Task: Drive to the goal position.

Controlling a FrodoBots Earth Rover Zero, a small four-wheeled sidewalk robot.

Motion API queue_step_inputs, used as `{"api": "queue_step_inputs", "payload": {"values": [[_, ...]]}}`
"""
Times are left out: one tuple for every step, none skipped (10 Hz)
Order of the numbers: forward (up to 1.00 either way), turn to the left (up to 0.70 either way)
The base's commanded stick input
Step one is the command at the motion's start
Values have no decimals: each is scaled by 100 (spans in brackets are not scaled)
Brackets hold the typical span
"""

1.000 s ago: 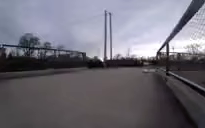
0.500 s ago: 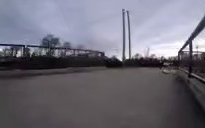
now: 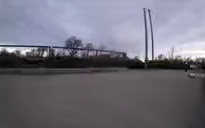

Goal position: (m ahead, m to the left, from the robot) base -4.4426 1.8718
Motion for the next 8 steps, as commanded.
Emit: {"api": "queue_step_inputs", "payload": {"values": [[0, 98], [0, 98], [1, 85], [5, 17], [6, 13], [8, 16], [9, 17], [2, 77]]}}
